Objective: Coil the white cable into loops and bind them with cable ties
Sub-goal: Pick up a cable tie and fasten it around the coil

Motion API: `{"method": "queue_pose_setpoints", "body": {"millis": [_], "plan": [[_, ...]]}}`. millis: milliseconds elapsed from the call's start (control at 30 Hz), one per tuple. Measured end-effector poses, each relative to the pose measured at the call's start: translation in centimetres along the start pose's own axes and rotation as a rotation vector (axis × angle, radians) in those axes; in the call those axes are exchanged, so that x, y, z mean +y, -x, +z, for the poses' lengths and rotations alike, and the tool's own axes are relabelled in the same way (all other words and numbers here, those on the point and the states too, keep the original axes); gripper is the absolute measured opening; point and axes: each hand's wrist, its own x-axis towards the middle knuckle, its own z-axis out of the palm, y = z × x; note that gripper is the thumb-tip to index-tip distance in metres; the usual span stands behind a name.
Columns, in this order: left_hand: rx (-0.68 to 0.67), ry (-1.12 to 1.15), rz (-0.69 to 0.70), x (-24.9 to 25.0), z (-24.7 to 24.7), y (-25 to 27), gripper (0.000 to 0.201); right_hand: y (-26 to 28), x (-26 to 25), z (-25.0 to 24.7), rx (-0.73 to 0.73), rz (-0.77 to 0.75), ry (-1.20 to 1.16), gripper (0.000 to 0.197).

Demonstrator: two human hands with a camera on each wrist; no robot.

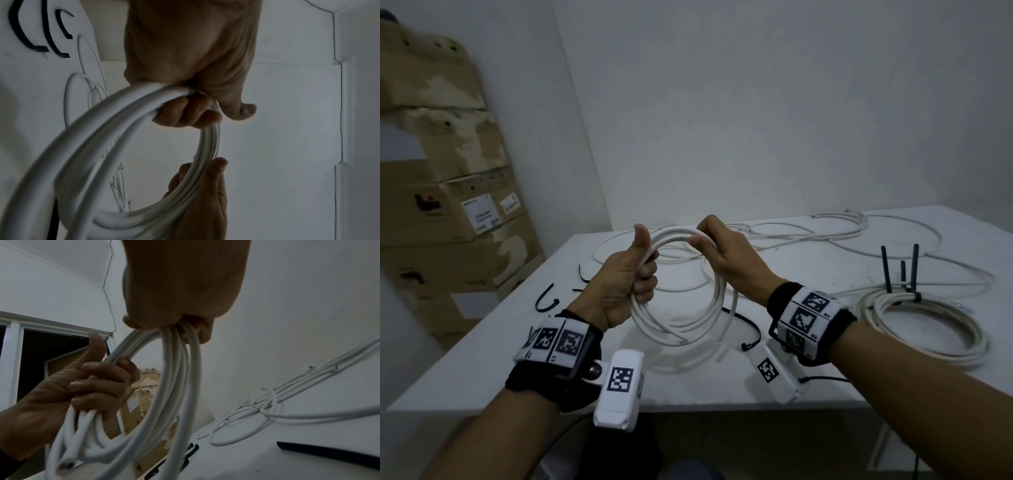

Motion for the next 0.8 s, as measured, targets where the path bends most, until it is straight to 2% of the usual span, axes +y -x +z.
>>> {"method": "queue_pose_setpoints", "body": {"millis": [67,200,267,367,500,633,800], "plan": [[0.036,-0.005,-0.013,0.1,0.2,0.2,0.056,0.1,0.2,0.3,-0.002,0.032,-0.075,0.028],[0.089,0.03,-0.022,0.1,0.6,0.2,0.045,0.5,0.3,0.9,-0.014,0.123,-0.292,0.023],[0.11,0.061,-0.031,0.2,0.6,0.2,0.042,0.8,0.3,1.1,-0.01,0.113,-0.29,0.021],[0.129,0.11,-0.039,0.7,0.2,0.3,0.041,1.5,0.6,1.0,0.063,0.081,-0.264,0.031],[0.133,0.179,-0.04,1.1,-0.8,0.2,0.041,2.3,1.2,0.0,0.049,0.177,-0.355,0.035],[0.134,0.207,-0.038,1.2,-0.9,0.2,0.04,2.7,1.1,-0.3,0.036,0.184,-0.29,0.02],[0.168,0.101,-0.018,0.9,-0.3,0.4,0.043,2.3,1.3,-0.6,0.236,0.254,-0.335,0.017]]}}
